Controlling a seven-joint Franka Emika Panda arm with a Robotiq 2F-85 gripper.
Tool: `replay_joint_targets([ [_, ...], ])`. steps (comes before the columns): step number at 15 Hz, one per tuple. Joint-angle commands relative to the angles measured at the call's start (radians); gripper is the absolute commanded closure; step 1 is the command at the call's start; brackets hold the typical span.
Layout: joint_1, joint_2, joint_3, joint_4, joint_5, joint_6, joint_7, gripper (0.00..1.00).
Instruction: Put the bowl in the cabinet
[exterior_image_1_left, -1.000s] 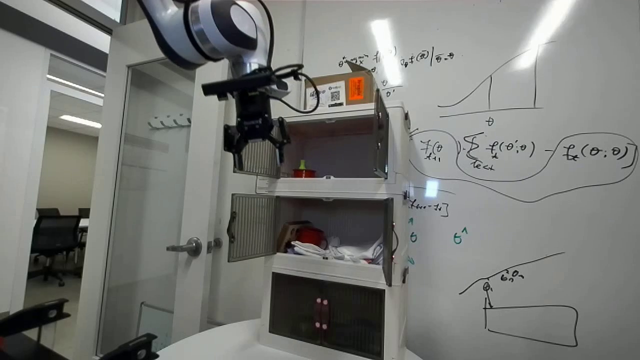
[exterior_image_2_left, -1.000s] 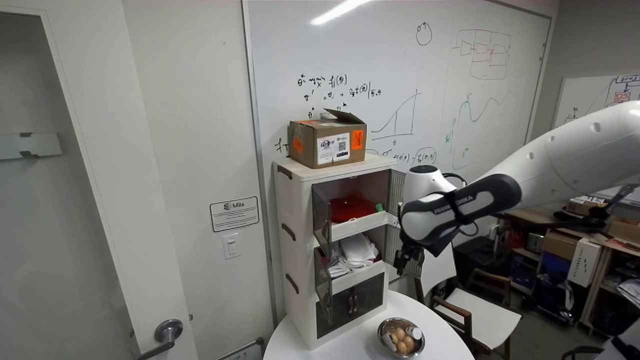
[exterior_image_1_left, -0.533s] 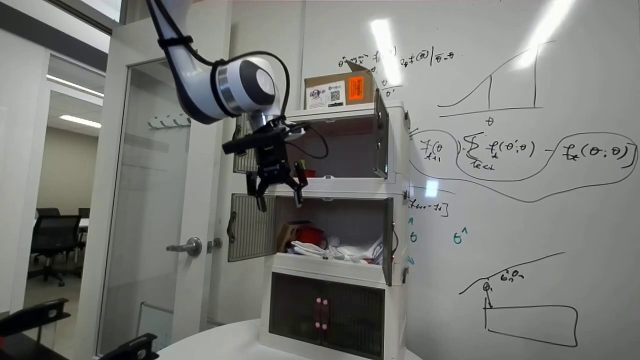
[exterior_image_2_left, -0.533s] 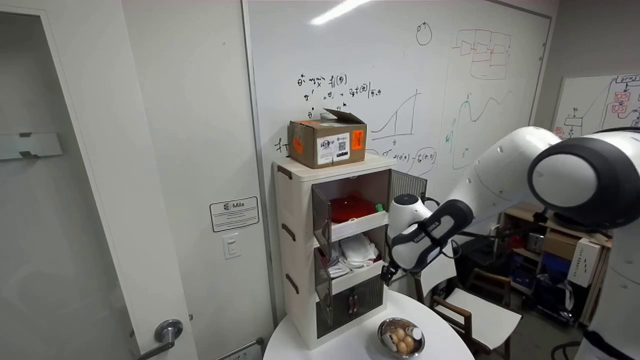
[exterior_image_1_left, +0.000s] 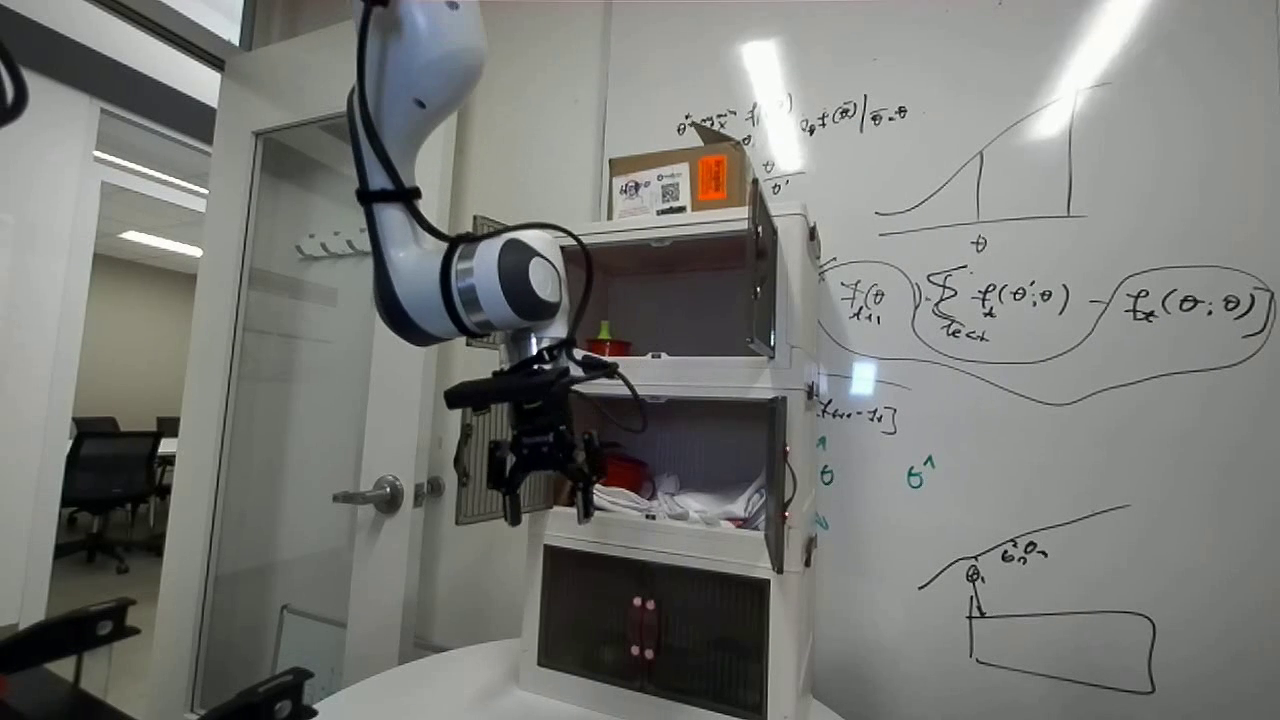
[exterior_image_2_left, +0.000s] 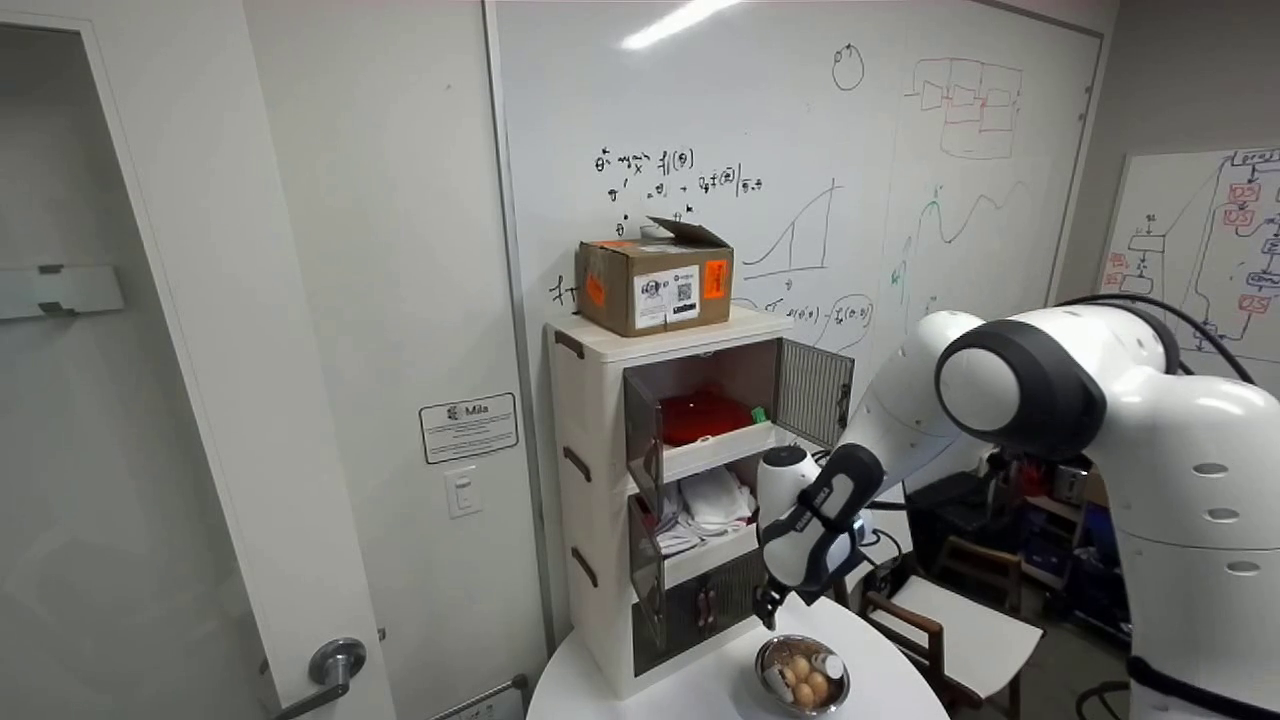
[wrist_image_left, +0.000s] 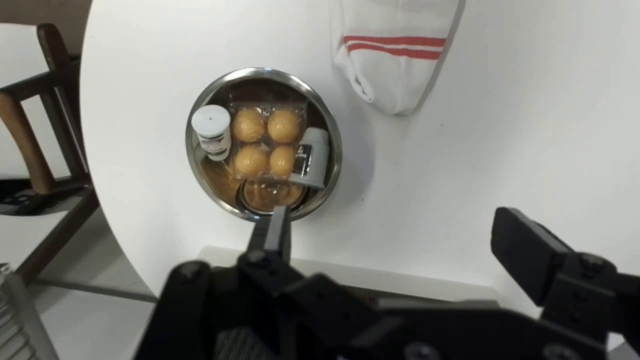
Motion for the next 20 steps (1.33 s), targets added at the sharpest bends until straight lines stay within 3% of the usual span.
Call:
replay_joint_targets([
  [1,-0.001,0.143,0.006,0.082,0.042,0.011,-0.111,0.00],
  [8,-0.039,0.311,-0.002,0.212,0.036,-0.036,-0.266,0.00],
  [9,-0.017,0.269,-0.010,0.149,0.039,-0.004,-0.225,0.00],
  [14,-0.015,0.282,-0.013,0.158,0.038,-0.003,-0.229,0.00],
  [15,0.042,0.225,-0.056,0.110,0.004,-0.032,-0.177,0.00],
  [17,0.092,0.205,-0.081,0.083,-0.031,-0.052,-0.150,0.00],
  [20,0.105,0.224,-0.058,0.080,-0.012,-0.022,-0.140,0.00],
])
